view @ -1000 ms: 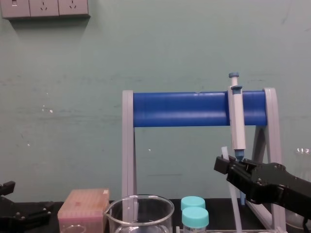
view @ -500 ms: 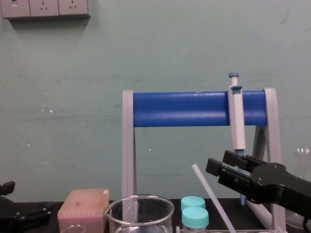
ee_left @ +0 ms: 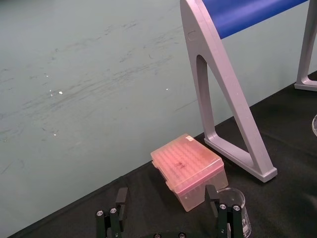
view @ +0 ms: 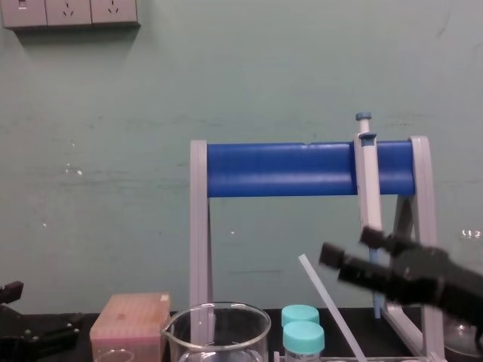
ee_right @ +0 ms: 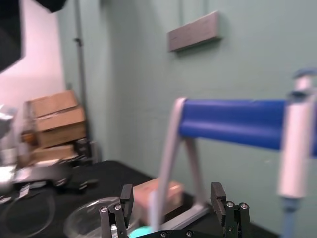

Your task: Pick up the stirring rod with one hand, then place it down.

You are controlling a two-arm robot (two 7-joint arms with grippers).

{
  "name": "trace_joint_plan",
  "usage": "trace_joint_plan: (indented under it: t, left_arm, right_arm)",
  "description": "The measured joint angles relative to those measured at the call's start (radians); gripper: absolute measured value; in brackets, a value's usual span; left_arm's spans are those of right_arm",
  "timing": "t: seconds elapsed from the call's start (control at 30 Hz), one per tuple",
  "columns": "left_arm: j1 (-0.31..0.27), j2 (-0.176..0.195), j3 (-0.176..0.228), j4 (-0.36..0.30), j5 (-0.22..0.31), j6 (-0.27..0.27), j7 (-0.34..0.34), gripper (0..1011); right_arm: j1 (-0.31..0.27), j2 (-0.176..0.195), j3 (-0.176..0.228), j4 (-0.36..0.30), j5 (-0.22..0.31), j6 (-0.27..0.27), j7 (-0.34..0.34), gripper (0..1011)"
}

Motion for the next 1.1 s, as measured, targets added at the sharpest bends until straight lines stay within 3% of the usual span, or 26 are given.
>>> trace_joint_plan:
  t: [0.13,0.17,0.23,0.27,0.4,0.5,0.57,0.6,0.77,1.1]
  left_arm:
    - [0.000,0.000,0.000,0.000,0.000,0.000,0.000,1000]
    - [0.000,0.000,0.000,0.000,0.000,0.000,0.000,1000]
    - [0.000,0.000,0.000,0.000,0.000,0.000,0.000,1000]
    - [0.000,0.000,0.000,0.000,0.000,0.000,0.000,1000]
    - [0.000,0.000,0.000,0.000,0.000,0.000,0.000,1000]
    - [0.000,0.000,0.000,0.000,0.000,0.000,0.000,1000]
    - [0.000,0.000,0.000,0.000,0.000,0.000,0.000,1000]
    - [0.000,0.000,0.000,0.000,0.000,0.000,0.000,1000]
    - [0.000,0.000,0.000,0.000,0.000,0.000,0.000,1000]
    - [0.000,0.000,0.000,0.000,0.000,0.000,0.000,1000]
  right_arm:
    - [-0.018,0.001,0.044,-0.041,-0.040,0.004,-0.113,1000]
    - [-0.029,0.000,0.063,-0.058,-0.070,0.008,-0.178,1000]
    - [-0.043,-0.002,0.083,-0.074,-0.099,0.021,-0.244,1000]
    - [-0.058,-0.005,0.102,-0.090,-0.133,0.044,-0.323,1000]
    - [-0.092,-0.011,0.138,-0.109,-0.204,0.122,-0.479,1000]
    - [-0.106,-0.014,0.150,-0.111,-0.219,0.167,-0.522,1000]
    - [-0.117,-0.019,0.160,-0.110,-0.222,0.235,-0.547,1000]
    - [-0.117,-0.019,0.160,-0.110,-0.222,0.235,-0.547,1000]
    - [-0.125,-0.026,0.166,-0.104,-0.225,0.348,-0.561,1000]
    - [-0.125,-0.025,0.165,-0.103,-0.226,0.347,-0.560,1000]
